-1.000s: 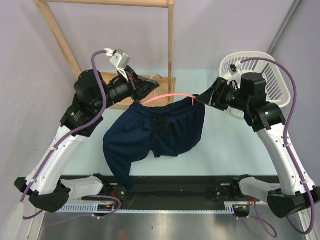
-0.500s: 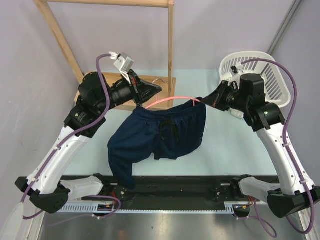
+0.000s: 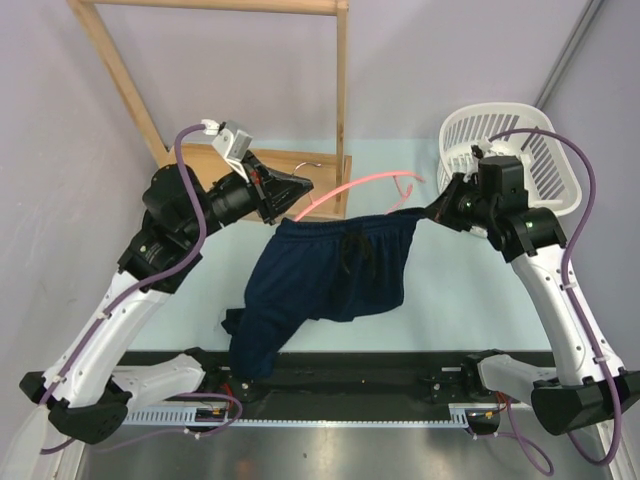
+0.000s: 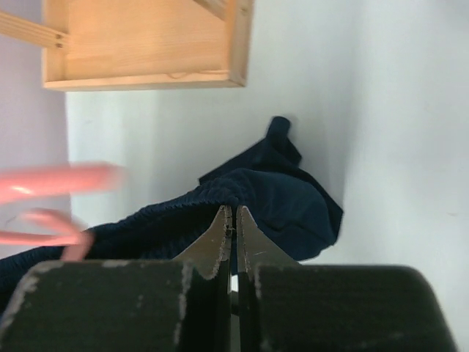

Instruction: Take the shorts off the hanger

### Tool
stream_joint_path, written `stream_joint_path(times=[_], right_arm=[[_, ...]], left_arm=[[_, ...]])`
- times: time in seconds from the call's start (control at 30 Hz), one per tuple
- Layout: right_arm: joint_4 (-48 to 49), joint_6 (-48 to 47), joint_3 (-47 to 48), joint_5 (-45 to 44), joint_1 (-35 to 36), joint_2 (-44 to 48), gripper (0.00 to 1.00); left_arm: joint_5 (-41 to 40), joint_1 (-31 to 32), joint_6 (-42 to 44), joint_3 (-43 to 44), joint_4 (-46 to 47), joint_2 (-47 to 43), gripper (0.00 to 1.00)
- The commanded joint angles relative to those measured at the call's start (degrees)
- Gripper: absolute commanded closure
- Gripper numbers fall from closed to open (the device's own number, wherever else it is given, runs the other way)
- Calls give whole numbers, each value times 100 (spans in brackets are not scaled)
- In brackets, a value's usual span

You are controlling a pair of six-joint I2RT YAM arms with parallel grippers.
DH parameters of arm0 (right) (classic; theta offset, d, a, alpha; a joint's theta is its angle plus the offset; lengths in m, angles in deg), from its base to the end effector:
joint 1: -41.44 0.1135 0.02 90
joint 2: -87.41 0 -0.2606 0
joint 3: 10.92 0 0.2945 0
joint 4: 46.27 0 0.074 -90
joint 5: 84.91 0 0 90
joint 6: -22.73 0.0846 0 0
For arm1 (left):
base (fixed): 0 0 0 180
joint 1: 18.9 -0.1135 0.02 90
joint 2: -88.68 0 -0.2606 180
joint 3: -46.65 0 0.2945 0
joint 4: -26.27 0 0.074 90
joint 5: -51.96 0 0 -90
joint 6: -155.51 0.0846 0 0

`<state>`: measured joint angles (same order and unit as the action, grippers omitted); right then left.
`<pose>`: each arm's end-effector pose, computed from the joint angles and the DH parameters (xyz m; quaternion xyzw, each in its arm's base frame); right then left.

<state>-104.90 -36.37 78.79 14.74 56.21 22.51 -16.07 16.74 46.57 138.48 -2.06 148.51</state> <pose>0.2938 0.0921 0.3855 0.0841 0.8759 0.2505 0.4036 0.2180 -0.1952 0.5046 0.2350 0.6443 -0.4441 0.5766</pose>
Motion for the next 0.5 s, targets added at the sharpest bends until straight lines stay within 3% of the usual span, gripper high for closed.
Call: stream_joint_path(times=[0.0,0.2,0.33,0.47], right_arm=[[-217,-268,-166,-746,-246,-75,100],[440,-294,-237,694,-150,-216,100],[1082,-242,-237,2141,149,-181,100],[1847,-171,-237,2735,754,-32,100]], left_arm=[[-219,-66,57,-71,945,-428,100],[-667,-101,31,-290,1419,-385,100],[-722,-92,-277,-641,2446,-175,100],[-888,-101,-330,-686,3211,176,100]])
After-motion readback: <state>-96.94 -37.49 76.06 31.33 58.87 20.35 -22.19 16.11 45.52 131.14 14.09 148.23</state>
